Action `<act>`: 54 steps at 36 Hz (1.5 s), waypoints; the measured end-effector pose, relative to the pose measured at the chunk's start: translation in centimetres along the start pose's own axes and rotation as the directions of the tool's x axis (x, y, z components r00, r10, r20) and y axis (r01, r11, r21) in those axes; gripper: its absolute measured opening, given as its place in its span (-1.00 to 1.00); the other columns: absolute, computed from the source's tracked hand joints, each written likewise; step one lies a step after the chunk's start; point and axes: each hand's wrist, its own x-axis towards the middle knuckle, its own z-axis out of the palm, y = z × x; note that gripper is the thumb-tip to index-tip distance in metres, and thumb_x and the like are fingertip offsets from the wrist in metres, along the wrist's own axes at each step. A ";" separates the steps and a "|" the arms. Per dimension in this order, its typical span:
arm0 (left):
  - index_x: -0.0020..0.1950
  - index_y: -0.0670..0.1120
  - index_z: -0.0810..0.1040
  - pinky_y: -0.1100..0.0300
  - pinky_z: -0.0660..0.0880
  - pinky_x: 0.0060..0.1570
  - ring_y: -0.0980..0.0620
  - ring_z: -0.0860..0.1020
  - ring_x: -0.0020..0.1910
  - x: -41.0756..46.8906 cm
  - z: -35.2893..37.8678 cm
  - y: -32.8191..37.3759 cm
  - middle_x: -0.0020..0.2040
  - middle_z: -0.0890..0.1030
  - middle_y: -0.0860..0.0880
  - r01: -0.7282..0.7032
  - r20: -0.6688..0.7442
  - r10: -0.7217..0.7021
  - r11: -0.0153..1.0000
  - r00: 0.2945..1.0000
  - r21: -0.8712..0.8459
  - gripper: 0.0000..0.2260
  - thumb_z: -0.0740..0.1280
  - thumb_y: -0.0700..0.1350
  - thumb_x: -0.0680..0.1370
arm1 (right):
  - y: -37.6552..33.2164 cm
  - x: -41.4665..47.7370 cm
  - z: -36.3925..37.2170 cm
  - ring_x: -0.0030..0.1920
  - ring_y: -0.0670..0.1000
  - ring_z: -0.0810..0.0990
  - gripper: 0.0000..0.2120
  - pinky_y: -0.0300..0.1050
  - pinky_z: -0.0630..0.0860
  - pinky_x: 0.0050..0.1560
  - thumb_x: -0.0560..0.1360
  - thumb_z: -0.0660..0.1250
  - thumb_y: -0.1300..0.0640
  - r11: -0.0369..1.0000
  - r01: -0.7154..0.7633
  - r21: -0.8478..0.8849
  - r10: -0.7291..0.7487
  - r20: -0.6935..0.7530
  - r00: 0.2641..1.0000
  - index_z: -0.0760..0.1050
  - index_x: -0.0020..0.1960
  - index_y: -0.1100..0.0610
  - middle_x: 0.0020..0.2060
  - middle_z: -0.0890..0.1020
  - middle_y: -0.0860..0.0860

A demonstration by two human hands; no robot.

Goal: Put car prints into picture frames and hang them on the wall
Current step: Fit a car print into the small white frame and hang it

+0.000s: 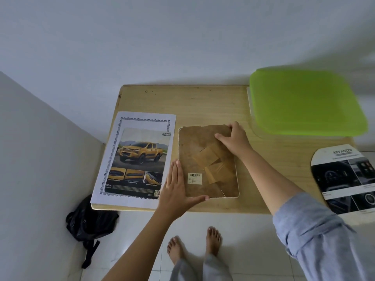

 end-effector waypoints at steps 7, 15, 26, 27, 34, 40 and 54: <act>0.37 -0.04 -0.52 0.14 -0.20 0.37 0.10 -0.35 0.44 -0.1 0.0 0.3 0.43 -0.41 0.04 0.015 -0.021 -0.015 1.000 1.000 -0.012 0.14 0.12 0.55 0.21 | 1.3 -2.5 -0.7 0.10 0.02 0.51 -0.43 -0.05 0.48 0.09 0.46 0.33 0.13 0.997 0.039 0.067 -0.042 0.036 0.998 0.23 0.42 -0.09 0.21 0.53 0.01; 0.41 -0.06 -0.48 0.18 -0.24 0.37 0.13 -0.35 0.43 -0.1 0.0 0.3 0.44 -0.38 0.05 0.013 -0.047 -0.015 0.999 0.999 -0.032 0.17 0.03 0.61 0.15 | 4.2 -6.6 -0.2 0.04 -0.03 0.62 -0.35 0.13 0.50 0.17 0.50 0.28 0.20 0.945 -0.086 0.316 0.041 0.146 0.988 0.13 0.36 -0.37 0.11 0.62 -0.06; 0.45 -0.09 -0.42 0.15 -0.24 0.37 0.12 -0.36 0.43 -0.4 -0.1 0.1 0.50 -0.32 0.01 -0.036 -0.035 0.036 0.999 0.999 0.003 0.16 0.11 0.55 0.21 | 3.5 -8.1 -1.0 0.12 -0.06 0.56 -0.35 -0.17 0.51 0.14 0.53 0.24 0.30 0.934 -0.135 0.330 0.086 0.159 0.984 0.08 0.47 -0.13 0.29 0.48 -0.02; 0.46 -0.10 -0.40 0.15 -0.24 0.37 0.12 -0.36 0.43 -0.4 -0.1 0.1 0.51 -0.31 -0.01 -0.037 -0.031 0.037 0.999 0.999 0.006 0.16 0.13 0.54 0.22 | 3.5 -8.0 -1.0 -0.01 -0.18 0.57 -0.36 -0.34 0.51 -0.03 0.53 0.23 0.32 0.932 -0.147 0.332 0.100 0.154 0.983 0.10 0.47 -0.11 0.13 0.56 -0.06; 0.44 -0.11 -0.43 0.16 -0.25 0.40 0.08 -0.36 0.45 -0.4 0.1 -0.6 0.47 -0.37 -0.01 -0.086 -0.021 0.087 0.995 0.996 0.056 0.12 -0.04 0.58 0.21 | 4.0 -9.2 -0.9 -0.42 -0.19 0.36 -0.37 -0.39 0.24 -0.52 0.53 0.17 0.39 0.908 -0.189 0.374 0.187 0.042 0.982 0.09 0.49 -0.02 -0.18 0.50 -0.20; 0.39 -0.09 -0.48 0.16 -0.25 0.41 0.05 -0.37 0.45 -0.7 0.5 -2.1 0.45 -0.41 -0.03 -0.148 0.011 0.148 0.981 0.989 0.126 0.07 -0.15 0.60 0.21 | 5.8 -10.9 -2.2 -0.27 -0.05 0.40 -0.39 -0.32 0.29 -0.42 0.54 0.18 0.36 0.902 -0.235 0.363 0.247 0.014 0.969 0.10 0.48 -0.04 -0.25 0.52 -0.13; 0.41 -0.08 -0.45 0.11 -0.16 0.39 0.05 -0.34 0.46 -1.9 0.5 -3.4 0.49 -0.34 -0.02 -0.171 0.005 0.172 0.977 0.985 0.131 0.04 -0.09 0.57 0.25 | 10.1 -15.7 -4.6 0.20 0.14 0.50 -0.66 -0.07 0.38 0.20 0.53 0.27 0.22 0.937 -0.263 0.231 0.338 -0.405 0.850 0.43 0.30 0.23 0.17 0.56 0.17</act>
